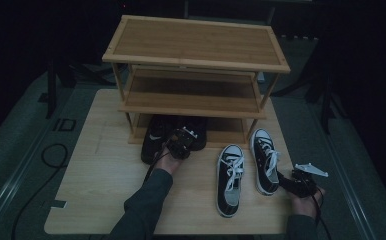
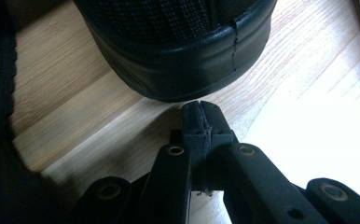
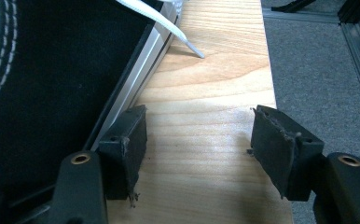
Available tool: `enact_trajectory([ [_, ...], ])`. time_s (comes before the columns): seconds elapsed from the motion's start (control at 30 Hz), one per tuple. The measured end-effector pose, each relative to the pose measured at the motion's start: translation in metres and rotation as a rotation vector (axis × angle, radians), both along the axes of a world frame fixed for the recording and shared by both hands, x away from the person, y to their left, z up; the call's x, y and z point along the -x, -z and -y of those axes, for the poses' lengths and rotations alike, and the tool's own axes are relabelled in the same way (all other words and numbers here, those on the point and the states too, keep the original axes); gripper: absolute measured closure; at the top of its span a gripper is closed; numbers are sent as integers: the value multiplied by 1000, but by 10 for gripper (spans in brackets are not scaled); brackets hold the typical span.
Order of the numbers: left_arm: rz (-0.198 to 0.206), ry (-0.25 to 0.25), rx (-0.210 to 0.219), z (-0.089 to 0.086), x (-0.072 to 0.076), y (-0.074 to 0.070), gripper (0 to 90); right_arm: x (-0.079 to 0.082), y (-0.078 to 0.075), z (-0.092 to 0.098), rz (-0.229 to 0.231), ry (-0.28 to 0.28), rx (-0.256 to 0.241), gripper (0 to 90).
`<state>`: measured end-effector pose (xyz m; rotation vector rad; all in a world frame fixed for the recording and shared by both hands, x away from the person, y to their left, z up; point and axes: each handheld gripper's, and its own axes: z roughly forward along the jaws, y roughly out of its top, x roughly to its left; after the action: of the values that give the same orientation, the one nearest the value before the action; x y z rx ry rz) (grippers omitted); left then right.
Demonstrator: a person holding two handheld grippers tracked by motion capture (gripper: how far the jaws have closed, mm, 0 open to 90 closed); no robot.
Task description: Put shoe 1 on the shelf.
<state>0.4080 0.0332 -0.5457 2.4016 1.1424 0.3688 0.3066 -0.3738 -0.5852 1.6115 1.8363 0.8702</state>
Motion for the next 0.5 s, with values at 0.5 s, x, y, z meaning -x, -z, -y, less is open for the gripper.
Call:
enact_trajectory([
  [0.5, 24, 30, 23, -14, 28, -11, 897, 0, 0, 0, 0, 1, 0, 355],
])
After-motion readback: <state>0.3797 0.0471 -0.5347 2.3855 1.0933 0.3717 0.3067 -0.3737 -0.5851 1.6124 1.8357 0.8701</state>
